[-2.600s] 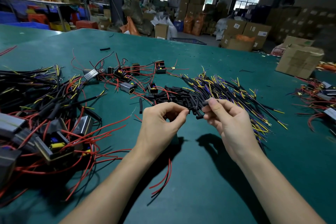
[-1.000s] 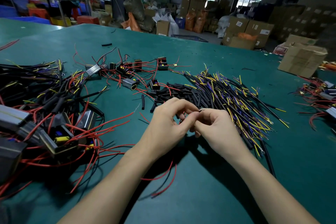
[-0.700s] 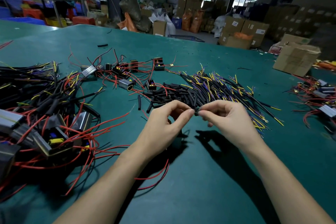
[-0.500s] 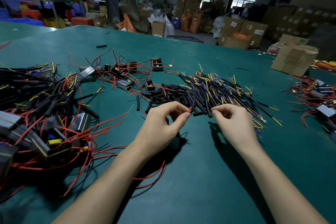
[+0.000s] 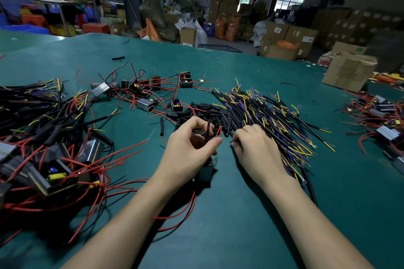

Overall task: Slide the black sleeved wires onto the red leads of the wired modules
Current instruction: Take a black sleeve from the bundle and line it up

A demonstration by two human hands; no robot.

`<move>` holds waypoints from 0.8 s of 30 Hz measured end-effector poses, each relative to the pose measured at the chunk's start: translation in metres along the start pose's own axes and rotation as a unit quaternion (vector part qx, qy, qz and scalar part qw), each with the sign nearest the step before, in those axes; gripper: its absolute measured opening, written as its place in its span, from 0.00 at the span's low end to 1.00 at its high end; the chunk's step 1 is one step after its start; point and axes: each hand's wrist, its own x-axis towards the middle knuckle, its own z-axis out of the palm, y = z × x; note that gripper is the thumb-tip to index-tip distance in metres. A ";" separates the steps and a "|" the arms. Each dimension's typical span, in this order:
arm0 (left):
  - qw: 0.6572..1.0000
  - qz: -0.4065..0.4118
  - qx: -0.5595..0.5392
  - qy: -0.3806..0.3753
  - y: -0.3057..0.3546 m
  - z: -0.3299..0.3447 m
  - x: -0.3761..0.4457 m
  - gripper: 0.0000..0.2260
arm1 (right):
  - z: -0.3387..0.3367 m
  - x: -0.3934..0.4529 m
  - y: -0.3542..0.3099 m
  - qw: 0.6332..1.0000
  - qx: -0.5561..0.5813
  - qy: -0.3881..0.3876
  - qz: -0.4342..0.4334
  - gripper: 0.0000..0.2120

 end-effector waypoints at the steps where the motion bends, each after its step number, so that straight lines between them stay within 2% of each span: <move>1: 1.000 -0.007 -0.015 0.003 0.000 0.000 0.000 0.09 | -0.001 0.000 -0.001 1.000 -0.017 0.001 -0.014 0.08; 2: 0.999 -0.013 -0.037 0.004 0.001 -0.001 0.001 0.10 | -0.001 0.000 -0.001 1.000 -0.001 0.011 -0.020 0.07; 3: 0.998 -0.017 -0.060 0.004 0.002 -0.001 0.001 0.11 | -0.001 0.000 -0.002 0.997 0.063 0.036 -0.002 0.06; 4: 0.997 -0.022 -0.077 0.004 0.002 -0.002 0.002 0.12 | -0.003 0.000 -0.004 0.984 0.161 0.068 0.041 0.04; 5: 0.996 -0.026 -0.089 0.005 0.003 -0.002 0.002 0.12 | -0.005 0.002 -0.004 0.952 0.276 0.095 0.096 0.04; 7: 0.994 -0.038 -0.103 0.009 0.004 -0.002 0.002 0.12 | -0.014 0.002 -0.004 0.836 0.506 0.111 0.181 0.07; 9: 0.992 -0.053 -0.112 0.014 0.005 -0.002 0.003 0.10 | -0.022 -0.002 -0.006 0.708 0.672 0.085 0.198 0.07; 10: 0.992 -0.060 -0.111 0.012 0.006 -0.002 0.003 0.08 | -0.026 -0.003 -0.008 0.657 0.725 0.075 0.196 0.05; 11: 0.992 -0.064 -0.107 0.006 0.006 -0.002 0.003 0.06 | -0.028 -0.004 -0.011 0.620 0.757 0.069 0.193 0.04; 12: 0.993 -0.063 -0.100 -0.002 0.007 -0.002 0.003 0.05 | -0.030 -0.005 -0.014 0.601 0.773 0.066 0.193 0.03; 20: 0.995 -0.047 -0.089 0.008 0.007 0.000 0.002 0.03 | -0.026 -0.006 -0.026 0.564 0.789 0.065 0.233 0.02; 21: 0.995 -0.048 -0.089 0.009 0.007 0.000 0.002 0.03 | -0.025 -0.006 -0.027 0.578 0.780 0.070 0.230 0.02; 24: 0.995 -0.049 -0.089 0.011 0.006 0.000 0.002 0.03 | -0.022 -0.007 -0.027 0.664 0.718 0.072 0.198 0.03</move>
